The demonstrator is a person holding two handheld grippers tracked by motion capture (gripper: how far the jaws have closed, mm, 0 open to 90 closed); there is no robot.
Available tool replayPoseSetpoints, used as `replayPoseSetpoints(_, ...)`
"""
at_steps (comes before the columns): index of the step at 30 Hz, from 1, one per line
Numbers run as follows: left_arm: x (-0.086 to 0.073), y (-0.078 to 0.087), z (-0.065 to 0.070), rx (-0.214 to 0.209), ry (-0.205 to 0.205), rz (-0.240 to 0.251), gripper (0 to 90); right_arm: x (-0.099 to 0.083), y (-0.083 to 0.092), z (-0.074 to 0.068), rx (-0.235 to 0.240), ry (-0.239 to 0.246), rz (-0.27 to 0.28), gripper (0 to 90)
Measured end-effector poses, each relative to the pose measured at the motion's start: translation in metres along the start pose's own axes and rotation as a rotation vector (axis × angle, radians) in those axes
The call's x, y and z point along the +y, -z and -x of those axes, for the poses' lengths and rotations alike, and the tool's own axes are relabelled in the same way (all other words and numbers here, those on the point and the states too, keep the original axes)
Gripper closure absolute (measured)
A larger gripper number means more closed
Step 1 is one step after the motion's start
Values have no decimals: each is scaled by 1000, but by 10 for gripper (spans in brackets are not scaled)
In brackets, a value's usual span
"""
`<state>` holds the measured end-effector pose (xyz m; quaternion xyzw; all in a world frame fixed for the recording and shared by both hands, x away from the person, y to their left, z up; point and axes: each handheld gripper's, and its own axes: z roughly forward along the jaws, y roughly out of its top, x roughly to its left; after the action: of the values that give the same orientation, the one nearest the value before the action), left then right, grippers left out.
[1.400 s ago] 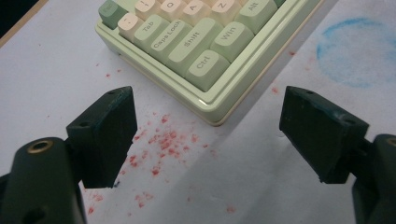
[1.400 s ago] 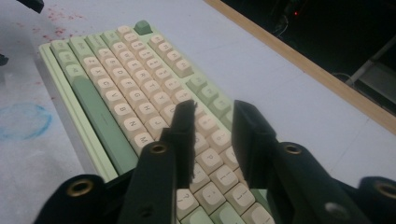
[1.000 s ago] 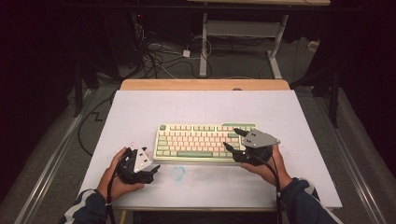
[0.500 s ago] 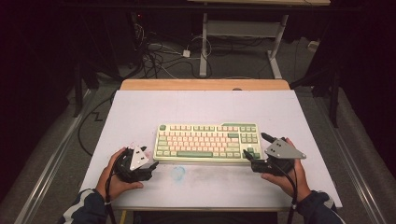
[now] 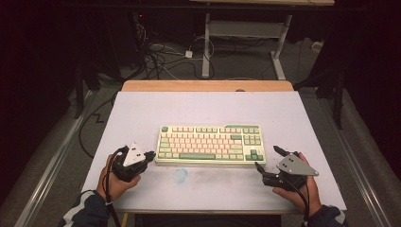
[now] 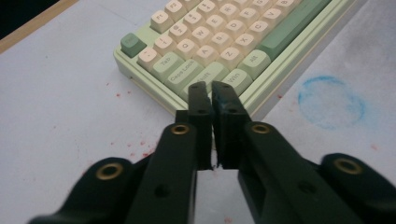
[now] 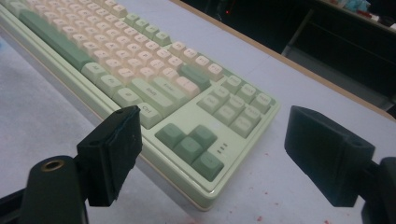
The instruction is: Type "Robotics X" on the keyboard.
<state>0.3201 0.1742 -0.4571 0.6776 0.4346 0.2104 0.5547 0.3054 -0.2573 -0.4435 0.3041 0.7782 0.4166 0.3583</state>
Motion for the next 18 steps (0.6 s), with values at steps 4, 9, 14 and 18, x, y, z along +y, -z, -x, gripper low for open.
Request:
replayPoseSetpoints(4, 4, -5, 5, -22, -12, -19, 871, -1, 0, 0, 4, 0, -9, 197)
replayPoseSetpoints(9, 14, -16, 9, -24, -12, -40, 871, -1, -1, -2, 10, 3, -20, 198)
replayPoseSetpoints(14, 24, -31, 17, -34, -11, -45, 871, -1, -3, -5, 14, 15, -35, 198)
replayPoseSetpoints(18, 29, -47, 27, -52, -34, -54, 871, -1, -6, -8, 17, 38, -47, 199)
